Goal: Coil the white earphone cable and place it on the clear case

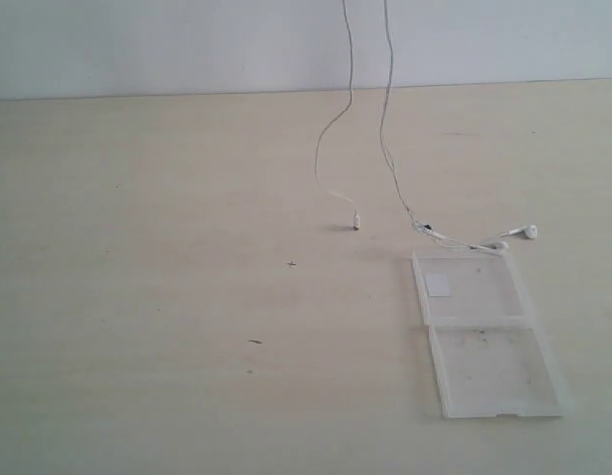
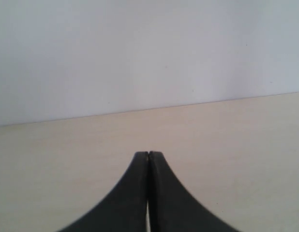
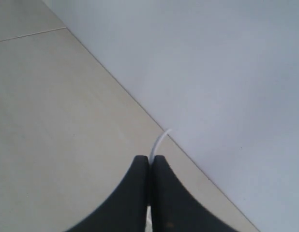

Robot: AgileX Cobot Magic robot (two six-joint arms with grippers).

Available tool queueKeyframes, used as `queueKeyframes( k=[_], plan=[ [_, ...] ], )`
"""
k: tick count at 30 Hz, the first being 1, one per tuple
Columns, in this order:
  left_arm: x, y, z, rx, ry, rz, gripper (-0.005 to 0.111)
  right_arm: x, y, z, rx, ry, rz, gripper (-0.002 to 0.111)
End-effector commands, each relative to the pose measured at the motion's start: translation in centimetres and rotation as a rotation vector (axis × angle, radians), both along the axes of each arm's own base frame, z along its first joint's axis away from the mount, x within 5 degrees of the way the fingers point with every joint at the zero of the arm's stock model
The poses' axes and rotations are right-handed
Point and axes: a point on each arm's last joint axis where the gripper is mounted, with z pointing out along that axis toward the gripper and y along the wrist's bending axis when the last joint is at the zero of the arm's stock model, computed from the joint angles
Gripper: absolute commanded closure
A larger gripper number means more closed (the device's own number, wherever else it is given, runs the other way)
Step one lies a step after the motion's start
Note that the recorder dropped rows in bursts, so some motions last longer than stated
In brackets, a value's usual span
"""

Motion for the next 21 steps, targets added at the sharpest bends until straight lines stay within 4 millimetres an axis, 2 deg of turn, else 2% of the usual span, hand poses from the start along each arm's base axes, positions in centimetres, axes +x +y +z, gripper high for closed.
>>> queueKeyframes(
  k=[1,6,12,21],
  plan=[
    [0.0,0.0,0.0,-0.008,-0.007,-0.001,0.107,-0.9,-0.2,1.8,0.051,-0.027,0.011,0.108],
    [0.0,0.0,0.0,-0.008,-0.007,-0.001,0.107,-1.5,-0.3,2.5,0.113,-0.01,0.012,0.108],
    [0.0,0.0,0.0,-0.008,-0.007,-0.001,0.107,-2.6,-0.2,4.4,0.302,-0.065,0.04,0.108],
    [0.0,0.0,0.0,-0.008,-0.007,-0.001,0.107,-3.7,-0.6,4.6,0.316,-0.054,0.061,0.108]
  ],
)
